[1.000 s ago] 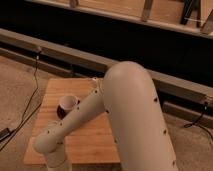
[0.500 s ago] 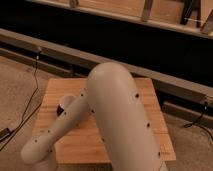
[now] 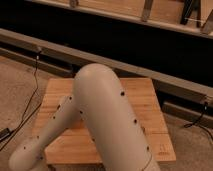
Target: Drag the pepper across the table
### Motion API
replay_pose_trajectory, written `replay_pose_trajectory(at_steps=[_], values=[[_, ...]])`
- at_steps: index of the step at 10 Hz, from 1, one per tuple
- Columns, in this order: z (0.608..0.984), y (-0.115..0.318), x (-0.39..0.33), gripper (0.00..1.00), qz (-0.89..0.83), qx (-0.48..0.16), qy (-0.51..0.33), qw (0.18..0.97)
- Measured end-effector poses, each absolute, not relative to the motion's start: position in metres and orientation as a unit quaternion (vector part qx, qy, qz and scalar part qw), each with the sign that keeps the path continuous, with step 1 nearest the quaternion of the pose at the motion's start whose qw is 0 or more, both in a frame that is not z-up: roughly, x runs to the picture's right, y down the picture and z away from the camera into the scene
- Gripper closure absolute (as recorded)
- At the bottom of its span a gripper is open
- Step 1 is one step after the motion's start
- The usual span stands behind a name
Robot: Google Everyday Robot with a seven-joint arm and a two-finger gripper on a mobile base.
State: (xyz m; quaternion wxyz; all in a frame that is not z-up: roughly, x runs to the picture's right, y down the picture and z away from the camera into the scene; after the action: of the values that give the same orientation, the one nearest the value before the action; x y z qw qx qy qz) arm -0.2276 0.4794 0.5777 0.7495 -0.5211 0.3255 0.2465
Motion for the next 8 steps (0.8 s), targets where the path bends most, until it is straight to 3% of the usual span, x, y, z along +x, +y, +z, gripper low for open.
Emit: replay_pose_trajectory(at_steps=[3,8], values=[[0.571,0.483,-0.238,0.27,0.241,-0.524,0.327,0.749],[0.564,0.485,-0.248,0.25,0.241,-0.527,0.325,0.747]])
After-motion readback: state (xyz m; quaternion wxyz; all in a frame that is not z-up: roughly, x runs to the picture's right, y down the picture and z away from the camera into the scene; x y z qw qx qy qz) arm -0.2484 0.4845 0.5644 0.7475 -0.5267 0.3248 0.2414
